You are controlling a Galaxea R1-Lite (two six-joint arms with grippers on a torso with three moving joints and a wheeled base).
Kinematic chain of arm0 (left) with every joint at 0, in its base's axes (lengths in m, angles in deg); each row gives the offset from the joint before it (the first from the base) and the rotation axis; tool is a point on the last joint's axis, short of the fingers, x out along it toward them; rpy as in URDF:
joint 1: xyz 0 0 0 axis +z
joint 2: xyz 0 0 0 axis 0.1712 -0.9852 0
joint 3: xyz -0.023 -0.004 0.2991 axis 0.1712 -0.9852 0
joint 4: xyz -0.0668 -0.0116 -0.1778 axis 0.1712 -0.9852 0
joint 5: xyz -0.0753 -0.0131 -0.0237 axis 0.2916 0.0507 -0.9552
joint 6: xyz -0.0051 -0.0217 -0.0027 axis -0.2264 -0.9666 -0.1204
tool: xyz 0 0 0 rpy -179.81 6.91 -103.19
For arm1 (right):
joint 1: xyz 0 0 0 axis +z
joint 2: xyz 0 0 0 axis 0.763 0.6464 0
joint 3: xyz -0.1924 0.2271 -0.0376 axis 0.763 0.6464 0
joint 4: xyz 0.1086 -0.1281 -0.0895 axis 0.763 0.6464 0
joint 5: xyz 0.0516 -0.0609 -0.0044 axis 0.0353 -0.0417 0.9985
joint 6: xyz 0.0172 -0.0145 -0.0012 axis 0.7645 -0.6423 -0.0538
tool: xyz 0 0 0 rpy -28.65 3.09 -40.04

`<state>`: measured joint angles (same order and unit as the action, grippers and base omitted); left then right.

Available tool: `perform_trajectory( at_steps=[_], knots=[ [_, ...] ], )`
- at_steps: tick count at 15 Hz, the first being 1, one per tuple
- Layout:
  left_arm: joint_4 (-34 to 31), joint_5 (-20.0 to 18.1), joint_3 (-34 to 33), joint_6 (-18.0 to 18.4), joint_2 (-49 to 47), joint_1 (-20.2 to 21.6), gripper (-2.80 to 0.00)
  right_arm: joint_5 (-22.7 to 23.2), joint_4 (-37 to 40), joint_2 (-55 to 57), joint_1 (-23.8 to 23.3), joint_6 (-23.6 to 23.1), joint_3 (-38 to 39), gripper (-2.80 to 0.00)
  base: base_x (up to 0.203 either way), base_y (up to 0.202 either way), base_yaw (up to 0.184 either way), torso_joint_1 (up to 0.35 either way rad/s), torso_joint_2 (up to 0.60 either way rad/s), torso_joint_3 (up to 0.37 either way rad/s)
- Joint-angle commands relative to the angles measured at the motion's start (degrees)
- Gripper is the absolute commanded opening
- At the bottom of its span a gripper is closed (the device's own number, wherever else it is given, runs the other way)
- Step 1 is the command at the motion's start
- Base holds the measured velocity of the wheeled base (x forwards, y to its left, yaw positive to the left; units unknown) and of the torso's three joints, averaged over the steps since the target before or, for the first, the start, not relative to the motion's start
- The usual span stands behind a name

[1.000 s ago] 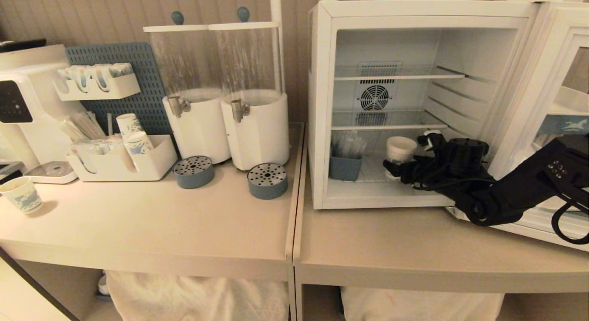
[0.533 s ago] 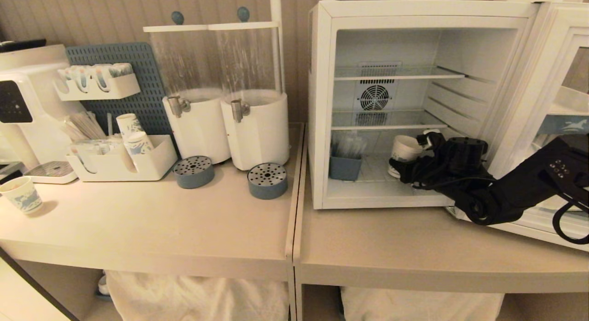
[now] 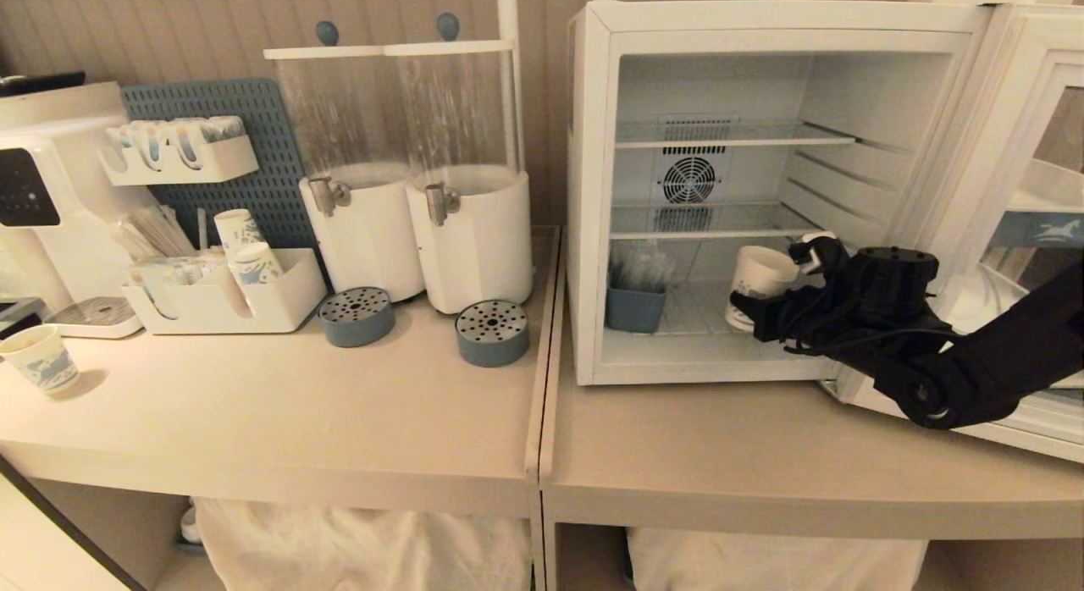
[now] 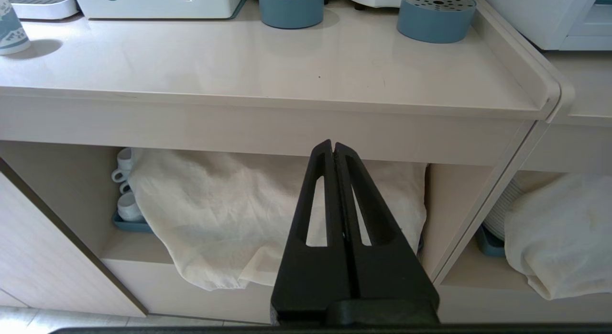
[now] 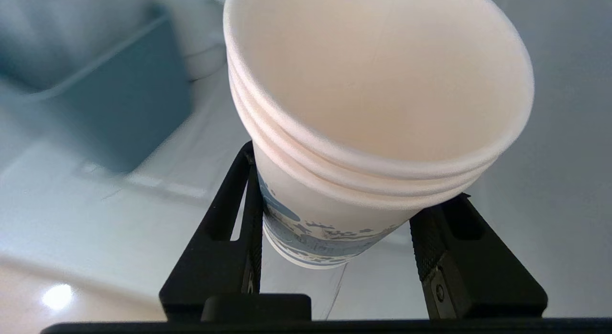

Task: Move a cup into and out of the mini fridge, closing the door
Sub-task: Take the paper cup out of the freezer

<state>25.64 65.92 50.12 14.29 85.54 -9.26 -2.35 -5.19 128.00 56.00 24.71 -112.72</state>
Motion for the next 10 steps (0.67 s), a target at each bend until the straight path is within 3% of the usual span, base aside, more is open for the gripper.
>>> perform_trajectory(
  at_steps=[1,10],
  knots=[
    [0.0,0.0,0.0,-0.1,-0.1,0.0,-2.80,0.0,-0.4,-4.6,0.6,-0.1,2.6,-2.80,0.000,0.000,0.000,0.000,0.00,0.000],
    [0.0,0.0,0.0,0.0,-0.1,0.0,-2.80,0.1,0.0,-25.8,1.3,-0.8,19.8,-2.80,0.000,0.000,0.000,0.000,0.00,0.000]
  ],
)
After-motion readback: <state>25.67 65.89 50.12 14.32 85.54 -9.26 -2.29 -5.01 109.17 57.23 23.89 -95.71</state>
